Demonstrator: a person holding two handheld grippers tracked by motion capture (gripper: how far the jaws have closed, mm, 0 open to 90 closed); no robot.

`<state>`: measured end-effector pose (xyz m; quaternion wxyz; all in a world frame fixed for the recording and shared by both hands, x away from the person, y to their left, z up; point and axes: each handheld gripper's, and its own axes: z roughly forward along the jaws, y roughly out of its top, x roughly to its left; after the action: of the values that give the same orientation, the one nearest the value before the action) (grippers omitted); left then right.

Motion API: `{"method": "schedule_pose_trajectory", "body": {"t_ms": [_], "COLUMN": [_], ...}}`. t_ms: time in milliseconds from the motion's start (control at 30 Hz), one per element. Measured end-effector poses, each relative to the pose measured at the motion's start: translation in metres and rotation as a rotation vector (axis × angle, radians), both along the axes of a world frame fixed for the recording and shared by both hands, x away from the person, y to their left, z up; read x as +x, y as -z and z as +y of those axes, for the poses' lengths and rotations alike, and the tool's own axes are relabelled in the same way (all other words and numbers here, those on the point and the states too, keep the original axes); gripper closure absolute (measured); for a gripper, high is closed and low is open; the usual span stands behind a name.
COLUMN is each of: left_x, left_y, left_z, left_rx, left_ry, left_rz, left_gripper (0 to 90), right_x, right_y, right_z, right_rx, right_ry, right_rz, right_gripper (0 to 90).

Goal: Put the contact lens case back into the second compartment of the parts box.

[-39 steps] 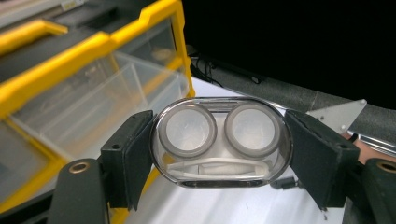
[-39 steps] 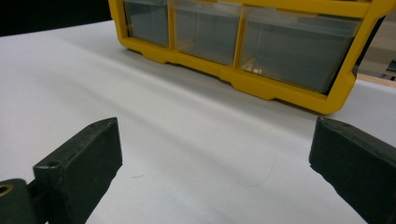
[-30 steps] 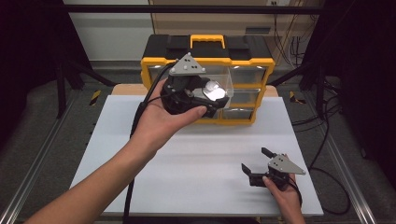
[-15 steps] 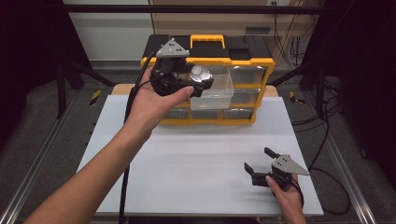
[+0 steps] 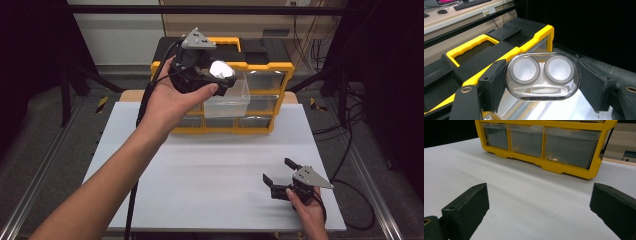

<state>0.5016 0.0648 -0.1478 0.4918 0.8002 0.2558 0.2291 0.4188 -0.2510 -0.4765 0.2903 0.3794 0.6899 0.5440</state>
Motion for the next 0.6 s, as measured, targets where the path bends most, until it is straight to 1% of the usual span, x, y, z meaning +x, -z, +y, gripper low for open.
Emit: {"method": "schedule_pose_trajectory", "body": {"t_ms": [133, 267, 333, 400, 600], "left_x": [0.002, 0.004, 0.006, 0.007, 0.013], "left_y": [0.002, 0.005, 0.006, 0.007, 0.012], "left_z": [-0.003, -0.002, -0.002, -0.002, -0.001], "left_rx": [0.013, 0.007, 0.012, 0.016, 0.026], "left_ry": [-0.007, -0.016, -0.022, -0.029, -0.043], "left_rz": [0.003, 0.007, 0.009, 0.005, 0.012], "left_gripper": [26.3, 26.3, 26.3, 26.3, 26.3], "right_x": [0.000, 0.000, 0.000, 0.000, 0.000], "right_y": [0.000, 0.000, 0.000, 0.000, 0.000], "right_z": [0.000, 0.001, 0.001, 0.001, 0.003], "right_rx": [0.003, 0.002, -0.003, -0.006, -0.010], "right_ry": [-0.002, -0.004, -0.006, -0.009, -0.013], "right_rz": [0.001, -0.002, -0.007, -0.004, -0.004], "right_gripper": [2.7, 2.7, 2.7, 2.7, 2.7]}}
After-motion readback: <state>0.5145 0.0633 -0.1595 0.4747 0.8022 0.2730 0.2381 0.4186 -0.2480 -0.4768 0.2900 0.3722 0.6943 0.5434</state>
